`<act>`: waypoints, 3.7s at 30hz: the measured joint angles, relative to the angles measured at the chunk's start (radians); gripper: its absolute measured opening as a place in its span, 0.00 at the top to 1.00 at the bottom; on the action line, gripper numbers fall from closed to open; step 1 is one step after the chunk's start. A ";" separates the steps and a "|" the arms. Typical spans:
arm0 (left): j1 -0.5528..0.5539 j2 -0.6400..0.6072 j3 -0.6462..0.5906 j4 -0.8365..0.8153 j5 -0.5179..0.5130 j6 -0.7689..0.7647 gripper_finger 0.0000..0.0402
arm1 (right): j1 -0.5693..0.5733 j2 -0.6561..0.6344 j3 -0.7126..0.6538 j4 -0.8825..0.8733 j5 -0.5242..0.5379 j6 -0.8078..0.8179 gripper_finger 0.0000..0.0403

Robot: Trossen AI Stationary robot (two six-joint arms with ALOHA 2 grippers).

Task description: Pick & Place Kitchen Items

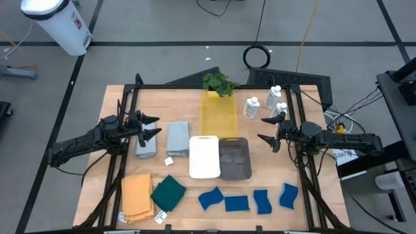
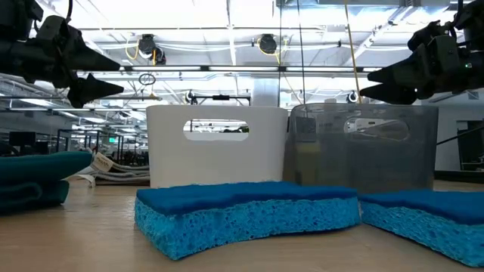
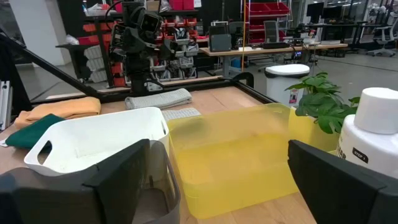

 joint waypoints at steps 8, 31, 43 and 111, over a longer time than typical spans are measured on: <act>0.000 0.000 0.000 0.000 0.000 0.000 0.19 | 0.000 0.000 0.000 0.000 0.000 0.000 0.11; 0.000 0.000 0.000 0.000 0.000 0.000 0.19 | 0.000 0.000 0.000 0.000 0.000 0.000 0.11; 0.000 0.000 0.000 0.000 0.000 0.000 0.19 | 0.000 0.000 0.000 0.000 0.000 0.000 0.11; 0.000 0.000 0.000 0.000 0.000 0.000 0.19 | 0.000 0.002 0.000 0.096 -0.048 0.284 0.11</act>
